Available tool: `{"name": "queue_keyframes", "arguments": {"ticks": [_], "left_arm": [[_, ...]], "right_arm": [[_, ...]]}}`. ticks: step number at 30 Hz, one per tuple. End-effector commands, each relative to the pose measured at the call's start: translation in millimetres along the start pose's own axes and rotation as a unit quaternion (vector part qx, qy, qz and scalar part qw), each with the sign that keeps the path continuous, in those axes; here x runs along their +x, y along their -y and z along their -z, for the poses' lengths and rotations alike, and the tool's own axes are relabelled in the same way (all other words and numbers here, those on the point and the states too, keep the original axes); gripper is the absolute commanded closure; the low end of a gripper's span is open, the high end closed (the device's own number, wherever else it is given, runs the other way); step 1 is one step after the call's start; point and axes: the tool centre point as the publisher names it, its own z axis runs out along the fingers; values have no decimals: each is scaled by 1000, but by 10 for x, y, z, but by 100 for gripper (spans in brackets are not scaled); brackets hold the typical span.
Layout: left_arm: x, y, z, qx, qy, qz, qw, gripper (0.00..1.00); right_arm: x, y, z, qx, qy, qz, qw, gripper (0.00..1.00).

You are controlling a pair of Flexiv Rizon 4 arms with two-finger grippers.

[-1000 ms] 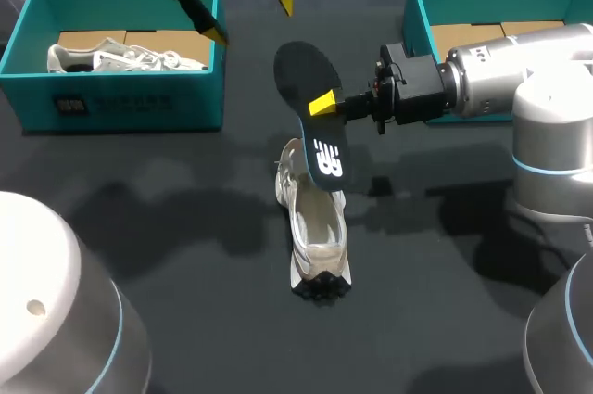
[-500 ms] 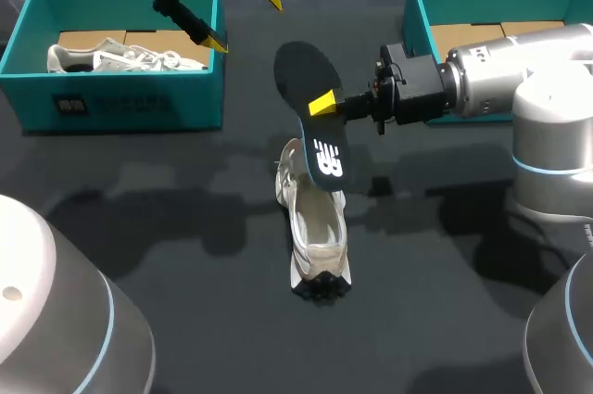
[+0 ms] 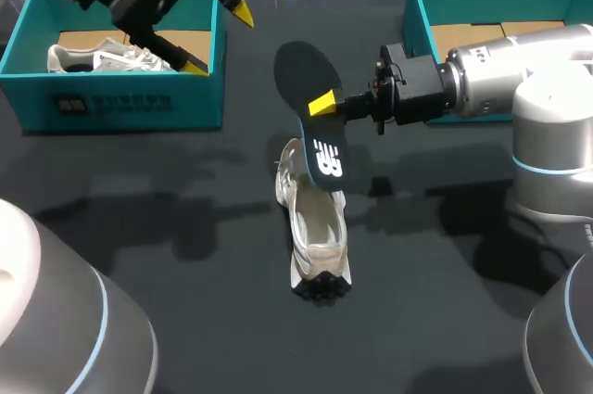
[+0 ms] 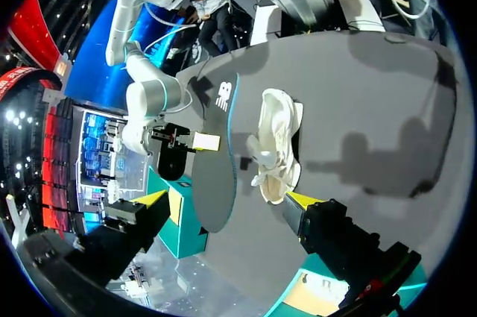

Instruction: Take the shoe out of the shoebox, open the shoe tongue, remove and reinsert the insole, then place the shoe into the shoebox

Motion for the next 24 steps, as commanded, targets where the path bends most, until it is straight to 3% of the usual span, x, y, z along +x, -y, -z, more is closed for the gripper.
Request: {"name": "queue_keyframes", "arguments": {"ticks": [1, 3, 5, 9, 10, 19, 20, 22, 24], "left_arm": [[61, 36, -18, -4, 45, -1, 999, 0], [87, 36, -86, -20, 54, -3, 998, 0], [162, -2, -222, -8, 86, -5, 996, 0], [304, -86, -531, -56, 132, -22, 989, 0], [326, -101, -560, -40, 140, -34, 989, 0], [326, -101, -560, -40, 140, -34, 989, 0], [332, -92, -639, -73, 130, -37, 988, 0], [345, -97, -735, -56, 146, -34, 987, 0], [346, -95, -804, -72, 148, -39, 986, 0]], "right_arm": [[-1, 5, -13, 0, 1, 0, 1000, 100], [-1, 5, -13, 0, 1, 0, 1000, 100], [-1, 5, -13, 0, 1, 0, 1000, 100], [-1, 5, -13, 0, 1, 0, 1000, 100], [-1, 5, -13, 0, 1, 0, 1000, 100], [-1, 5, -13, 0, 1, 0, 1000, 100], [-1, 5, -13, 0, 1, 0, 1000, 100], [-1, 5, -13, 0, 1, 0, 1000, 100], [-1, 5, -13, 0, 1, 0, 1000, 100]]}}
